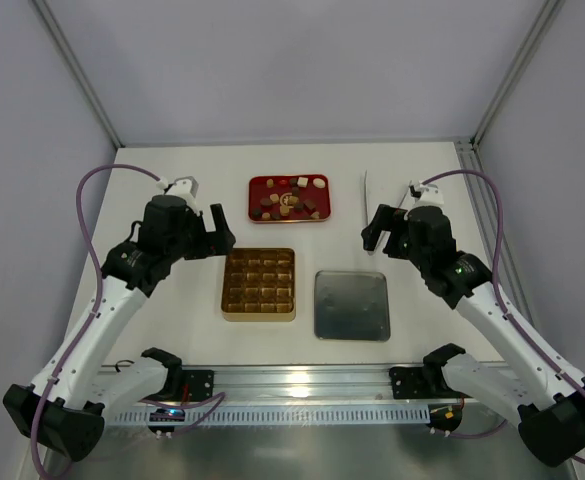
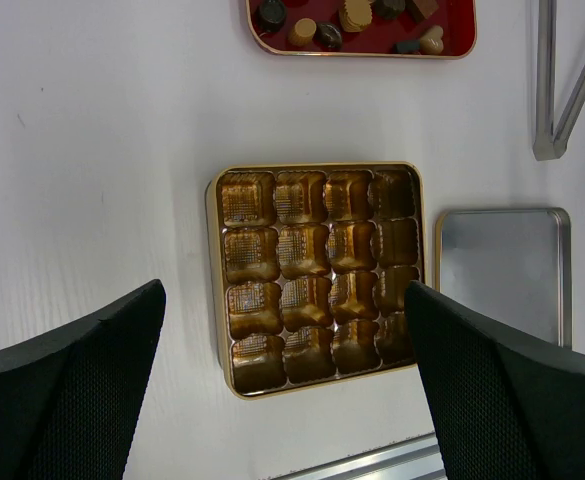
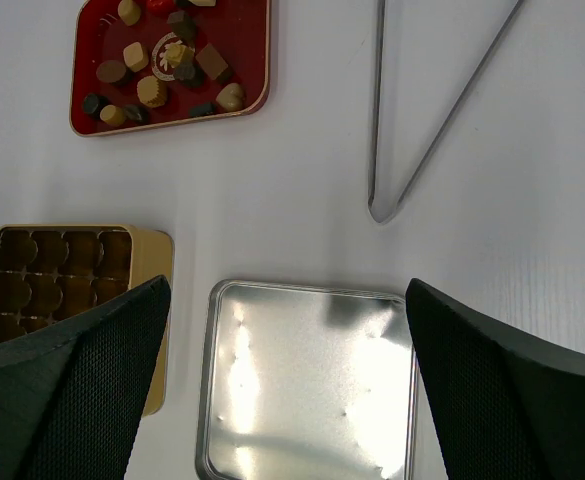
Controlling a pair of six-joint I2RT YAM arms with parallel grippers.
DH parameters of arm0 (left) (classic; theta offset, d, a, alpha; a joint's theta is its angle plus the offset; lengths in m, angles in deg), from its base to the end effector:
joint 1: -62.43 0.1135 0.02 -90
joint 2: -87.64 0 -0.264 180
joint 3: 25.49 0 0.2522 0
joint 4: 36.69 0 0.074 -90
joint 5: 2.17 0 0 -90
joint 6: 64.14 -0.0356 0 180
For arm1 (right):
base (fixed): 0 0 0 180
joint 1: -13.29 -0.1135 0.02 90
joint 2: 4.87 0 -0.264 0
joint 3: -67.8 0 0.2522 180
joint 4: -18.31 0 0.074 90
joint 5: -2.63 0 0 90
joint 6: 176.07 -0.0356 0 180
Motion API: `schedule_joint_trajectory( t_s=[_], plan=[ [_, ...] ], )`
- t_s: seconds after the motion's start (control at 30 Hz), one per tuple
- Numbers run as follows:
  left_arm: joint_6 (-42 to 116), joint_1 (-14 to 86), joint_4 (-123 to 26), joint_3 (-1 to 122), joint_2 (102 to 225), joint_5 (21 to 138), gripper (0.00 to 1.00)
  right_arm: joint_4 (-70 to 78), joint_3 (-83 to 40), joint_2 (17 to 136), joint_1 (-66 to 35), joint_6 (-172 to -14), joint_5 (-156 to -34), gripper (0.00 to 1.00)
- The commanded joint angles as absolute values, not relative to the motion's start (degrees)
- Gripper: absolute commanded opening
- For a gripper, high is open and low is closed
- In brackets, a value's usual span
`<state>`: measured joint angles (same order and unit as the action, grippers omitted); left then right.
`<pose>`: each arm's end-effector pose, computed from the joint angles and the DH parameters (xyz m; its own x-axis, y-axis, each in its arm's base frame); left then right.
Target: Pack the chocolate
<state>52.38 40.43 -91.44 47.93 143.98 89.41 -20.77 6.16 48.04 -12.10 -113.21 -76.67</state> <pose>0.1872 -0.0746 0.3403 -0.6652 -0.2127 -0.7158 0.0640 0.9388 -0.3384 0.1872 0.0815 0.3073 -0.5324 0.2435 -0.8107 -0.0379 0.9499 0.3102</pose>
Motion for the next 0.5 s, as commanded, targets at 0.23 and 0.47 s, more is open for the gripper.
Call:
schedule_joint_trajectory(
  t_s=[0.23, 0.47],
  plan=[
    [51.6, 40.4, -91.2, 49.9, 143.3, 88.4, 1.00, -22.3, 0.2, 53.2, -11.9, -110.3, -76.4, 1.00],
    [52.0, 40.4, -91.5, 50.7, 142.8, 88.2, 1.00, -23.5, -11.2, 70.4, -3.8, -105.7, -82.7, 1.00]
  ],
)
